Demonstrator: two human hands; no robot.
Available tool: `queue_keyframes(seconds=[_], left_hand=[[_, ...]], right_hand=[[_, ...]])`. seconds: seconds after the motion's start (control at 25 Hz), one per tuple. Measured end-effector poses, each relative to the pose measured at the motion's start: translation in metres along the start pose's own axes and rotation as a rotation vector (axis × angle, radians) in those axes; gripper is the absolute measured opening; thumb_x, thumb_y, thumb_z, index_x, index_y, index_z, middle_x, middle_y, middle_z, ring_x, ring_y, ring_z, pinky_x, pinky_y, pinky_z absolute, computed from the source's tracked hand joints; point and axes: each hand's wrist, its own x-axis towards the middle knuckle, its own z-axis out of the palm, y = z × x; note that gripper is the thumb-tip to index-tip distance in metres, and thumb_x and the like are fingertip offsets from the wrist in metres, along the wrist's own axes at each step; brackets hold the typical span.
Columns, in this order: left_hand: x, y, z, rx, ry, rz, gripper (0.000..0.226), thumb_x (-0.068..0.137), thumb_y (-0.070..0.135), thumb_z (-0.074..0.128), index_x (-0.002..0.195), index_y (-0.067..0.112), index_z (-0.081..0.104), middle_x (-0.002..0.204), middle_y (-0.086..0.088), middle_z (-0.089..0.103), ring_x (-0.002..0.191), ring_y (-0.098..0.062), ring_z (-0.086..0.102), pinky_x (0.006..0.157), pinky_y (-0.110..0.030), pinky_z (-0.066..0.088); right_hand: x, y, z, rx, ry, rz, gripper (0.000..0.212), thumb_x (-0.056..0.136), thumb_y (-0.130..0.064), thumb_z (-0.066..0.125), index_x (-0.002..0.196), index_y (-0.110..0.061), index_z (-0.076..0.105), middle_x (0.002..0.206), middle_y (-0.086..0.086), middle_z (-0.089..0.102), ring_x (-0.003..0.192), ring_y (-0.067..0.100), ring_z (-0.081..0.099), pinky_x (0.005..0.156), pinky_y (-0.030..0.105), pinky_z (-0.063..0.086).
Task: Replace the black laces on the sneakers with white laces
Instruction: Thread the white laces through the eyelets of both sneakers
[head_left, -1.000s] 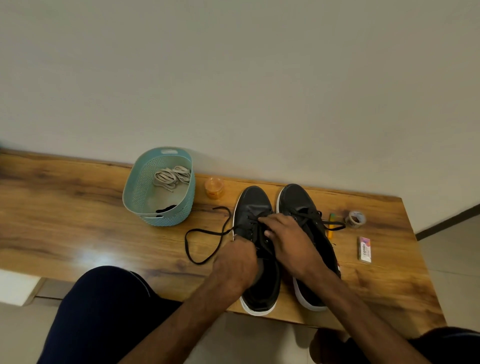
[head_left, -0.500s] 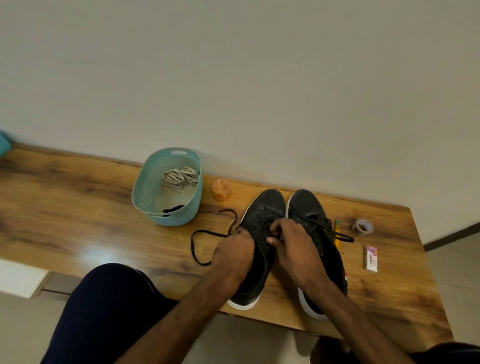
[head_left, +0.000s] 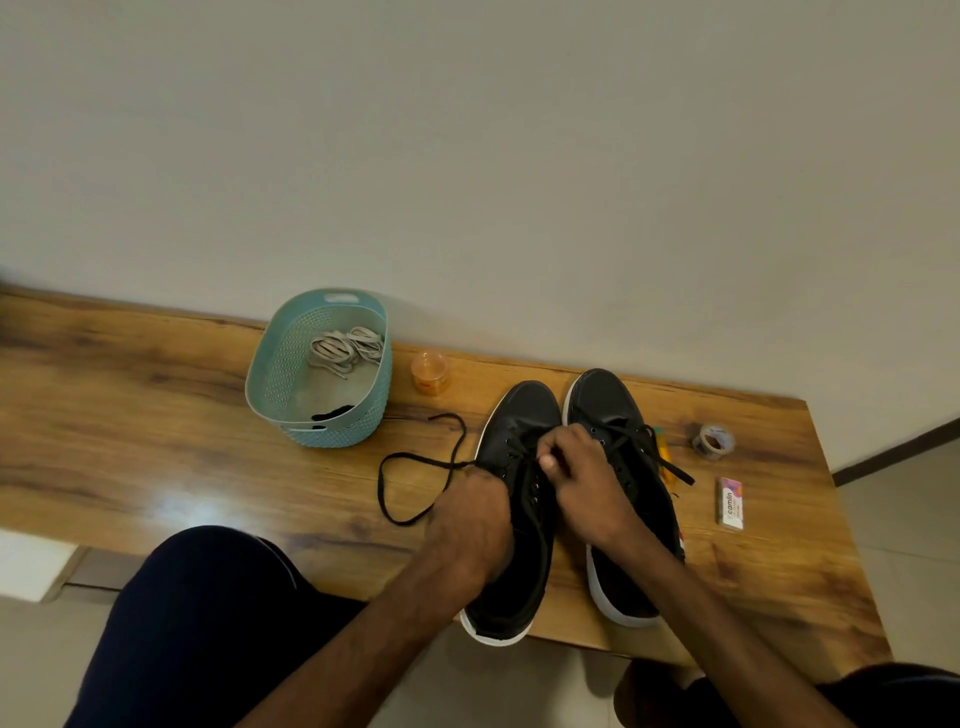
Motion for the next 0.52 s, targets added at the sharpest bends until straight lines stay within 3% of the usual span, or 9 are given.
queue_keyframes(seconds=[0.08,0.2,0.28,0.4,0.48,0.52], left_hand=[[-0.001,0.000,0.001,0.007,-0.001,-0.014,0.027,0.097,0.010,0.050,0.122,0.000,0.052,0.123,-0.014,0.060,0.112,-0.026,0.061,0.087,-0.032,0.050],[0.000,0.000,0.000,0.004,-0.009,-0.016,0.024,0.096,0.009,0.052,0.118,0.002,0.055,0.120,-0.014,0.060,0.109,-0.025,0.062,0.085,-0.032,0.051],[0.000,0.002,0.001,0.029,-0.013,-0.010,0.024,0.096,0.008,0.051,0.118,0.002,0.055,0.121,-0.014,0.059,0.107,-0.025,0.062,0.084,-0.032,0.051],[0.000,0.004,0.002,0.048,-0.013,0.013,0.025,0.097,0.010,0.051,0.119,0.001,0.053,0.121,-0.015,0.058,0.107,-0.024,0.062,0.085,-0.032,0.051],[0.001,0.003,0.003,0.048,-0.018,0.019,0.025,0.096,0.011,0.052,0.120,0.001,0.054,0.122,-0.015,0.058,0.109,-0.025,0.062,0.086,-0.033,0.051],[0.002,0.002,0.002,0.047,-0.019,0.016,0.025,0.096,0.010,0.052,0.120,0.001,0.054,0.123,-0.015,0.058,0.109,-0.026,0.062,0.085,-0.033,0.051]], right_hand=[[0.002,-0.002,-0.006,0.309,-0.075,0.062,0.020,0.101,-0.008,0.046,0.087,-0.022,0.052,0.091,-0.008,0.051,0.086,0.010,0.048,0.081,0.031,0.040],[-0.001,-0.011,-0.020,0.480,-0.168,0.070,0.012,0.104,-0.014,0.044,0.096,-0.016,0.052,0.079,-0.003,0.057,0.071,0.009,0.048,0.071,0.026,0.040],[-0.002,-0.019,-0.028,0.336,-0.225,0.082,0.010,0.103,-0.030,0.048,0.104,-0.020,0.051,0.076,-0.004,0.061,0.067,0.007,0.053,0.069,0.024,0.042],[-0.004,-0.026,-0.025,-0.275,-0.193,-0.040,0.015,0.096,-0.041,0.058,0.105,-0.029,0.058,0.088,-0.012,0.064,0.082,0.003,0.061,0.075,0.027,0.050],[-0.004,-0.027,-0.024,-0.183,-0.184,-0.030,0.006,0.095,-0.031,0.062,0.094,-0.027,0.066,0.089,-0.012,0.067,0.086,0.006,0.062,0.081,0.032,0.053],[-0.003,-0.027,-0.029,0.056,-0.207,0.065,0.010,0.097,-0.025,0.060,0.092,-0.023,0.068,0.088,-0.009,0.068,0.086,0.009,0.062,0.082,0.032,0.053]])
